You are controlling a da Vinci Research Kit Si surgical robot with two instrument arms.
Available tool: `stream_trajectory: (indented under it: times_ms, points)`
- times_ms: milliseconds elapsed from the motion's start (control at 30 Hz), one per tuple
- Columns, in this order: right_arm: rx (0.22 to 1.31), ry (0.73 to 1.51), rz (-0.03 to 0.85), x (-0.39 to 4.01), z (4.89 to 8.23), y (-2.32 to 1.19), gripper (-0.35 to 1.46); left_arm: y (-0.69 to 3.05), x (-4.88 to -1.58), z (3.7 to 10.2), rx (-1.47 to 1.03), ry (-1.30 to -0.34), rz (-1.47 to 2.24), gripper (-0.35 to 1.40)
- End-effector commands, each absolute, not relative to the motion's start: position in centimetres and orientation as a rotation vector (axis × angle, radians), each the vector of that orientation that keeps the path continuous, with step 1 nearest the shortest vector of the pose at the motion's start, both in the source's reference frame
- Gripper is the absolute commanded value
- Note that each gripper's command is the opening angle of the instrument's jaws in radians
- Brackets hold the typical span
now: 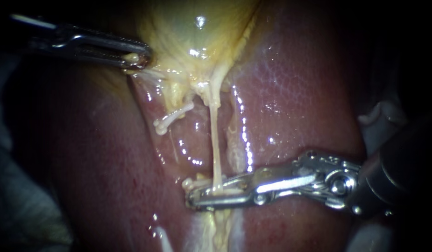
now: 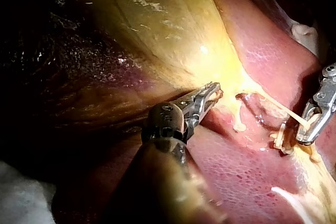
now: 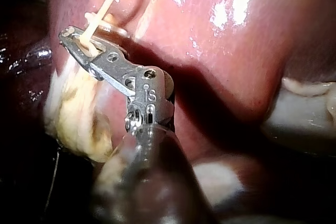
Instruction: Clipping first clip right tube
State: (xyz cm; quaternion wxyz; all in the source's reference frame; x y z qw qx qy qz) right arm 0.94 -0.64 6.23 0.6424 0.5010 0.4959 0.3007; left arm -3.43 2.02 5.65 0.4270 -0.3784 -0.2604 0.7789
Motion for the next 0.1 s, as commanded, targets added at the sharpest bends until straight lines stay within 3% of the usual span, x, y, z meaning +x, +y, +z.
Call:
stream_trajectory:
  times_ms: [33, 100]
  points:
    - [1.146, 1.127, 0.689, 0.94, 6.23, -0.65, -0.35, 2.02, -3.43, 5.65, -0.946, -0.651, 1.946, -0.35]
    - [1.146, 1.127, 0.688, 0.93, 6.23, -0.65, -0.35, 2.02, -3.43, 5.65, -0.946, -0.651, 1.946, -0.35]
